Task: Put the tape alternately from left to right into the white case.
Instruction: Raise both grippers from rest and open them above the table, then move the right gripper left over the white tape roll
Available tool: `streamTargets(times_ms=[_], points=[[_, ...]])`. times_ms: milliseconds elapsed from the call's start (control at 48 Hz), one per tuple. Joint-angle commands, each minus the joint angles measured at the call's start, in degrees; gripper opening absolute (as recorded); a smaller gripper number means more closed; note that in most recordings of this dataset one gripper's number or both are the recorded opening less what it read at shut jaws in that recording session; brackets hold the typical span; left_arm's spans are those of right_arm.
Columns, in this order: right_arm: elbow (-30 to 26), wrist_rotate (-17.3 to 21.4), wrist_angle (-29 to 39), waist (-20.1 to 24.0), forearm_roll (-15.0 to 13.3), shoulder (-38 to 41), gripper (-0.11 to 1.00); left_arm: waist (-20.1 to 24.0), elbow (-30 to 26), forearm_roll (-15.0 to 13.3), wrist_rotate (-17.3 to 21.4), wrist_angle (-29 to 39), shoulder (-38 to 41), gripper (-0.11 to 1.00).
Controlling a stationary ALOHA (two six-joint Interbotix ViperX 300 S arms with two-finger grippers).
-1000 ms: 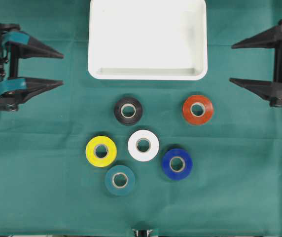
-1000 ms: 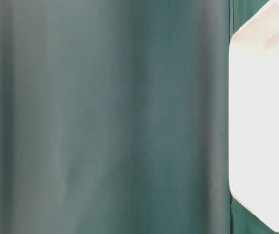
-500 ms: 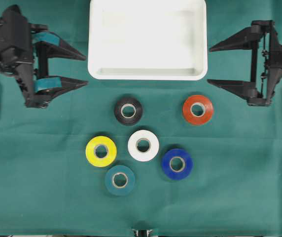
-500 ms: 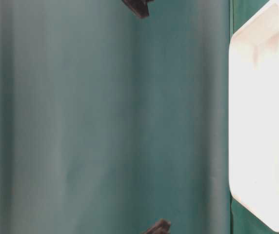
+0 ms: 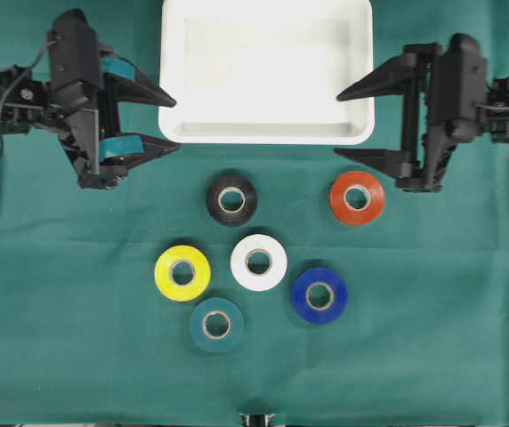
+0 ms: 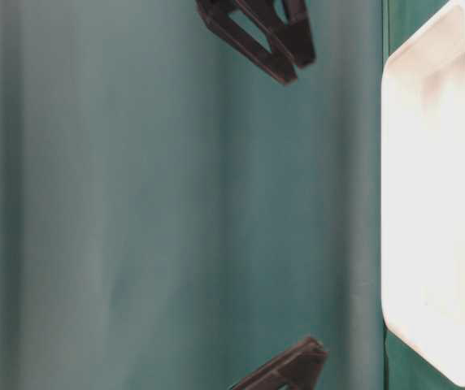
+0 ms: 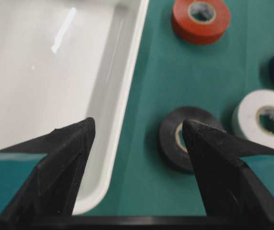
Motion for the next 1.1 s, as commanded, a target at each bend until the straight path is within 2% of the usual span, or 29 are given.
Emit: streamTargets(times_ms=[0,250,1083], points=[[-2.3,0.1,0.4,0.0,0.2,1.4,0.78,0.4,-1.9,-0.2,0.1,0.8,0.4,0.77],[-4.2,0.1,1.1,0.0,0.1,4.0,0.78,0.9,-2.1,-0.1,0.1,1.4,1.0,0.77],[-3.3,0.3,0.8,-0.1,0.1,4.0,0.78,1.6,-1.8,-0.1,0.0,1.4,1.0,0.77]])
